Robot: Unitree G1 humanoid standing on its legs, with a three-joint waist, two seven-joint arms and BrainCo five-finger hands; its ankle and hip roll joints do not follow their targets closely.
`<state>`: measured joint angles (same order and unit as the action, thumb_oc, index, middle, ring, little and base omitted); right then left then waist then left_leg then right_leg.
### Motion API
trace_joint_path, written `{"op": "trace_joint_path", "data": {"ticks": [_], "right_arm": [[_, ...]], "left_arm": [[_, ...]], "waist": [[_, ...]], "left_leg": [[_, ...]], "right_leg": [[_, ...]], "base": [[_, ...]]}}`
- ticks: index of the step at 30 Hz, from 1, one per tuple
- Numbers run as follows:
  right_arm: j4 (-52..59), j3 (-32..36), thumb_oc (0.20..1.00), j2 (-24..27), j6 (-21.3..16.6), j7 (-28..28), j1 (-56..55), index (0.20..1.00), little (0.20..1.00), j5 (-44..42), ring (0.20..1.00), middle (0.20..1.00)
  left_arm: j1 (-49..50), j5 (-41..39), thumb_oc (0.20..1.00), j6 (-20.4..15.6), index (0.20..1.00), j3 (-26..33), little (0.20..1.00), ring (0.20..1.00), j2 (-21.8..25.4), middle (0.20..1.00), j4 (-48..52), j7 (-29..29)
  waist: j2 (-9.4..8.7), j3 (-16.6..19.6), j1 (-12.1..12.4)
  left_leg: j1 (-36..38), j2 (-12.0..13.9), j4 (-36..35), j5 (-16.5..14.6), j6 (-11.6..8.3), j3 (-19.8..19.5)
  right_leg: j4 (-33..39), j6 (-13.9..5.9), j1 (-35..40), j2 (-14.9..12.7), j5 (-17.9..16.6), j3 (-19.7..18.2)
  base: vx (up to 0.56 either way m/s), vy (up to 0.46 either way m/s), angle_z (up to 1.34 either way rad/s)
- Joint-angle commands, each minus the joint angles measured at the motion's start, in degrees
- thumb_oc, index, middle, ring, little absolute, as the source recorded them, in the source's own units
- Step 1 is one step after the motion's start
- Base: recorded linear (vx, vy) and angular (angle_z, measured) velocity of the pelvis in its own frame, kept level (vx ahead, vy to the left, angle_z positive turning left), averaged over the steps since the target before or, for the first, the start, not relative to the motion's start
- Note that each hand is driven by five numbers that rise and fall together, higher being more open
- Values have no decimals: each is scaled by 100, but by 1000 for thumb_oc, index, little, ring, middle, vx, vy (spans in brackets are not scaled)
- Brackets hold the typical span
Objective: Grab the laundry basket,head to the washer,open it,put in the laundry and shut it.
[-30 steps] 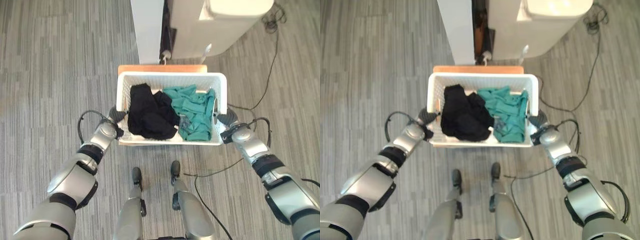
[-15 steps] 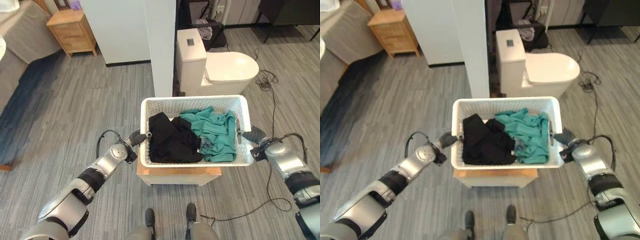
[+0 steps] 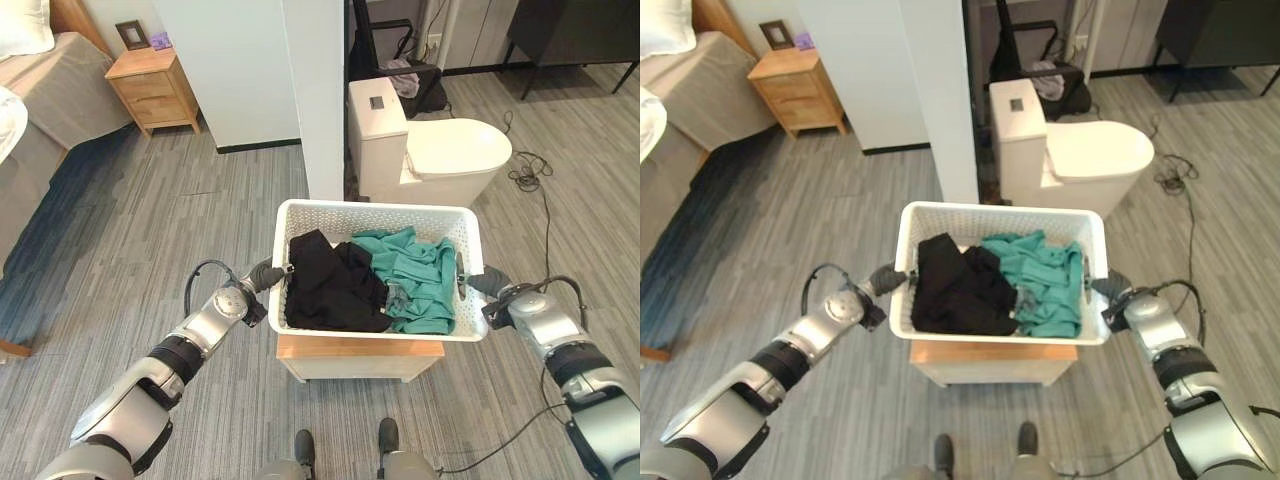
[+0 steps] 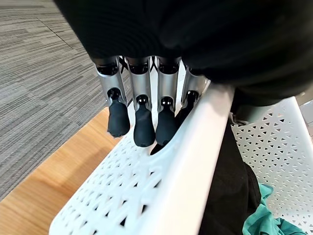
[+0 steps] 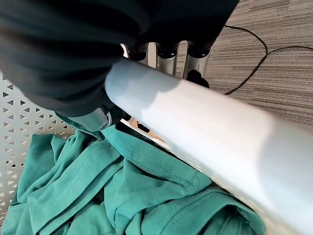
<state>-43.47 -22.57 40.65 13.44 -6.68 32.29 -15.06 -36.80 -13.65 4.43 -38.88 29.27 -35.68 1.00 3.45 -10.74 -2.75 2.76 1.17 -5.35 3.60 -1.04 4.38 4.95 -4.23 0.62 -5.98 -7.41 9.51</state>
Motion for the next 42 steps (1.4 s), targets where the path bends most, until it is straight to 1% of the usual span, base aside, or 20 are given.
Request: {"op": "trace_joint_path", "data": {"ticks": [1, 3, 5, 7, 8, 9, 12, 13, 17, 20, 23, 25, 28, 29, 30, 31, 32, 33, 37, 42], "right_arm": [[-354, 107, 200, 93, -366, 29, 301, 200, 200, -291, 200, 200], [-482, 162, 200, 86, -417, 91, 346, 200, 200, -346, 200, 200], [-863, 137, 200, 28, -467, 123, 597, 200, 200, -447, 200, 200], [-869, 134, 200, 31, -470, 122, 603, 200, 200, -448, 200, 200], [-1131, 5, 200, -11, -480, 131, 832, 200, 200, -504, 200, 200], [-1165, 24, 200, -10, -488, 150, 832, 200, 200, -550, 200, 200], [-1400, 72, 200, -22, -545, 143, 773, 200, 200, -651, 200, 200], [-1583, 44, 200, -78, -532, 69, 737, 200, 200, -604, 200, 200], [-2057, -102, 200, -314, -540, 21, 929, 200, 200, -583, 200, 200], [-2409, -253, 200, -502, -563, 7, 1203, 200, 200, -540, 200, 200], [-2535, -368, 200, -647, -593, 18, 1414, 200, 200, -514, 200, 200], [-2695, -554, 200, -836, -594, 37, 1732, 200, 200, -450, 200, 200], [-2477, -584, 200, -879, -625, 74, 1679, 200, 200, -489, 200, 200], [-2280, -641, 200, -857, -684, 105, 1683, 200, 200, -590, 200, 200], [-1968, -721, 200, -800, -722, 113, 1725, 200, 200, -669, 200, 200], [-1806, -733, 200, -791, -743, 121, 1688, 200, 200, -698, 200, 200], [-1806, -733, 200, -791, -743, 121, 1688, 200, 200, -698, 200, 200], [-1518, -668, 200, -667, -751, 155, 1509, 200, 200, -752, 200, 200], [-1372, -495, 200, -685, -768, 168, 1278, 200, 200, -802, 200, 200], [-1057, -288, 200, -626, -752, 163, 851, 200, 200, -832, 200, 200]], "left_arm": [[-515, -64, 200, -382, 200, 10, 200, 200, -150, 200, -688, -66], [-664, 30, 200, -419, 200, -41, 200, 200, -361, 200, -1091, -103], [-914, 99, 200, -495, 200, -19, 200, 200, -749, 200, -1924, -193], [-921, 99, 200, -501, 200, -18, 200, 200, -754, 200, -1934, -193], [-1106, 90, 200, -545, 200, -18, 200, 200, -866, 200, -2329, -267], [-1178, 104, 200, -545, 200, -46, 200, 200, -902, 200, -2442, -289], [-1314, 189, 200, -512, 200, -140, 200, 200, -855, 200, -2567, -278], [-1344, 184, 200, -476, 200, -175, 200, 200, -804, 200, -2654, -242], [-1358, 68, 200, -460, 200, -125, 200, 200, -745, 200, -2954, -265], [-1377, 10, 200, -483, 200, -83, 200, 200, -666, 200, -3210, -298], [-1354, -54, 200, -513, 200, 13, 200, 200, -631, 200, -3331, -326], [-1333, -175, 200, -536, 200, 176, 200, 200, -569, 200, -3333, -344], [-1298, -219, 200, -560, 200, 277, 200, 200, -563, 200, -3301, -377], [-1331, -277, 200, -595, 200, 290, 200, 200, -581, 200, -3301, -406], [-1417, -401, 200, -647, 200, 286, 200, 200, -558, 200, -3204, -438], [-1419, -428, 200, -661, 200, 293, 200, 200, -533, 200, -3126, -451], [-1419, -428, 200, -661, 200, 293, 200, 200, -533, 200, -3126, -451], [-1340, -483, 200, -684, 200, 300, 200, 200, -525, 200, -2768, -476], [-1236, -421, 200, -667, 200, 315, 200, 200, -494, 200, -2628, -464], [-1203, -289, 200, -631, 200, 303, 200, 200, -502, 200, -2499, -437]], "waist": [[-136, 472, 23], [-137, 340, -39], [-142, 172, -137], [-141, 173, -115], [-139, -27, -178], [-135, -64, -159], [-20, -96, -88], [15, 7, -16], [-51, 209, 193], [-181, 356, 381], [-267, 433, 509], [-362, 398, 759], [-477, 291, 709], [-523, 143, 699], [-593, -40, 810], [-637, -90, 831], [-637, -88, 829], [-607, 7, 779], [-582, 117, 785], [-575, 227, 633]], "left_leg": [[66, -181, 204, -630, 134, -84], [-2, -245, 339, -696, 192, 1], [-140, -391, 545, -850, 305, 334], [-146, -390, 554, -859, 306, 355], [-307, -356, 794, -930, 376, 641], [-396, -320, 855, -918, 406, 739], [-576, -123, 949, -784, 452, 974], [-555, -47, 854, -770, 427, 1158], [-636, 49, 747, -651, 410, 1541], [-791, 137, 716, -541, 356, 1856], [-959, 267, 767, -442, 246, 2043], [-1202, 793, 947, -152, -61, 2370], [-1249, 1173, 905, 208, -305, 2137], [-1314, 1243, 923, 342, -439, 1641], [-1481, 970, 1154, 207, -369, 613], [-1500, 703, 1305, 5, -328, 150], [-1503, 703, 1306, 5, -328, 149], [-1261, 356, 1192, -292, -160, 126], [-1141, 187, 1071, -271, -132, -102], [-968, 108, 847, -183, -138, -58]], "right_leg": [[-838, -491, -346, -453, 476, -235], [-932, -544, -500, -495, 421, -392], [-863, -726, -839, -619, 60, -744], [-866, -728, -854, -615, 56, -768], [-1090, -818, -1186, -662, -102, -974], [-1257, -765, -1202, -654, 52, -924], [-2110, -520, -992, -808, 660, -176], [-2571, -474, -735, -1001, 983, 267], [-2704, -482, -276, -1225, 1057, 717], [-2457, -580, 161, -1266, 857, 775], [-1979, -621, 426, -1139, 1005, 797], [-943, -542, 652, -853, 1309, 1101], [-675, -357, 535, -371, 1421, 762], [-499, -271, 518, -158, 1346, 621], [-424, -182, 397, -69, 1169, 483], [-409, -173, 383, -56, 1116, 439], [-409, -173, 381, -56, 1116, 440], [-455, -187, 368, 60, 1137, 373], [-545, -176, 312, 103, 1137, 248], [-578, -144, 374, 96, 1184, 284]], "base": [[-87, 157, -10], [-147, 154, -24], [-241, 213, -35], [-164, 92, -59], [-270, 72, -105], [-345, 73, -118], [-225, 5, -80], [-125, 7, -44], [-143, -93, -79], [-157, -175, -97], [-196, -269, -77], [-287, -504, -92], [-196, -444, -179], [-320, -461, -48], [-307, -422, -51], [-190, -207, -78], [-9, -110, -84], [22, -45, -52], [49, 7, -22], [66, 9, -1]]}}
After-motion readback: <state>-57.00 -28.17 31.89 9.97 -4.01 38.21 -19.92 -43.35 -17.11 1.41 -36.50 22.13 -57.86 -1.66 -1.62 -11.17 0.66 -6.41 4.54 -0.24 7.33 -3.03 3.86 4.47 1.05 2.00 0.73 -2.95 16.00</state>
